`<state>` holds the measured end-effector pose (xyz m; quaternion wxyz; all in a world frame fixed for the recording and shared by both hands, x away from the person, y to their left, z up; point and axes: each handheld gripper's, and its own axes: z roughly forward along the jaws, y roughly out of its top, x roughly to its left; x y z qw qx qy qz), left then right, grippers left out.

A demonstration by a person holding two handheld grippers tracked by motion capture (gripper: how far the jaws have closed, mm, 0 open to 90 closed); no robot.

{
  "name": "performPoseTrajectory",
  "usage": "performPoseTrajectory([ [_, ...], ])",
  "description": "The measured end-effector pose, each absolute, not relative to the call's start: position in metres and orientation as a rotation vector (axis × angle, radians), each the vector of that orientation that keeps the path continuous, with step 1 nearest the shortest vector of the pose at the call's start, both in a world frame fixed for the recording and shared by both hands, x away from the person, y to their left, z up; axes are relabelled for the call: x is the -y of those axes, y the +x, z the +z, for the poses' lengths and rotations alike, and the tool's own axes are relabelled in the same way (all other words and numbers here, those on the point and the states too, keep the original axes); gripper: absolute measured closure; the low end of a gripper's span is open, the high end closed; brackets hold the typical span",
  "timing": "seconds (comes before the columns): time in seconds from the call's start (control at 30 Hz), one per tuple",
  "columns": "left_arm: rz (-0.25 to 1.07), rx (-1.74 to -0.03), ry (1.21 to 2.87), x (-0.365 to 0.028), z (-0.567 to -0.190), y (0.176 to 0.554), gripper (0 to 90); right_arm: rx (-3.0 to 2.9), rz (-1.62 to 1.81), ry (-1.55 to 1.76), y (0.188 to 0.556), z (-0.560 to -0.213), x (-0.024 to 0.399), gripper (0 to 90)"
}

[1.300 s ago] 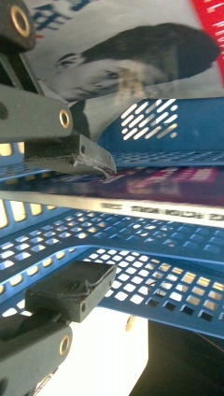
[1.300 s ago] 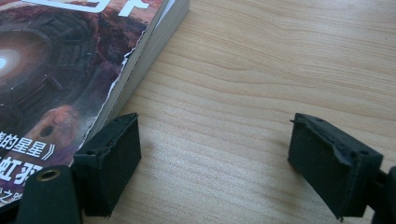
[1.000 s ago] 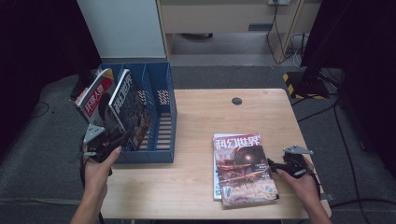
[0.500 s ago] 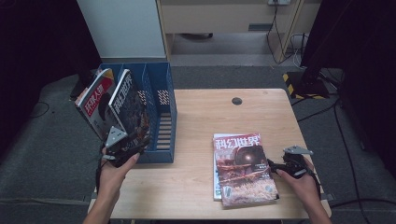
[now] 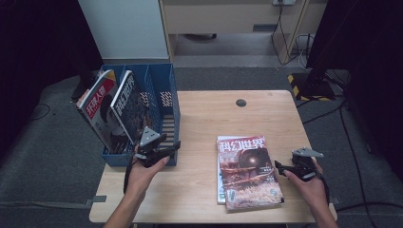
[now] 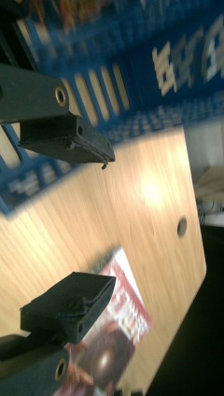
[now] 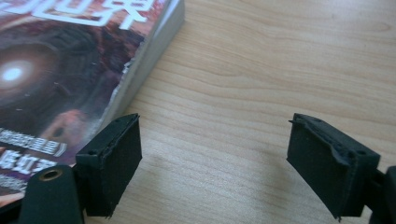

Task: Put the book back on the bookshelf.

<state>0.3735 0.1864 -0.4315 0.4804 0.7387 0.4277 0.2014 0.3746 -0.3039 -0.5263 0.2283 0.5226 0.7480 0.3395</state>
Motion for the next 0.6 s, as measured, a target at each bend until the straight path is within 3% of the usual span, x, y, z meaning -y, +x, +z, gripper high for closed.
performPoseTrajectory([
  [0.1, 0.476, -1.013, 1.808, -0.168, -0.431, 0.374, 32.6, -2.062, 0.980, 1.400, 0.372, -0.521, 0.303, 17.6],
  [0.4, 0.364, -0.966, 1.862, -0.106, -0.447, 0.380, 28.2, -2.073, 1.099, 1.274, 0.367, -0.506, 0.295, 50.6],
  [0.6, 0.300, -0.946, 1.922, -0.072, -0.467, 0.384, 27.3, -2.120, 1.151, 1.209, 0.366, -0.504, 0.284, 58.8],
])
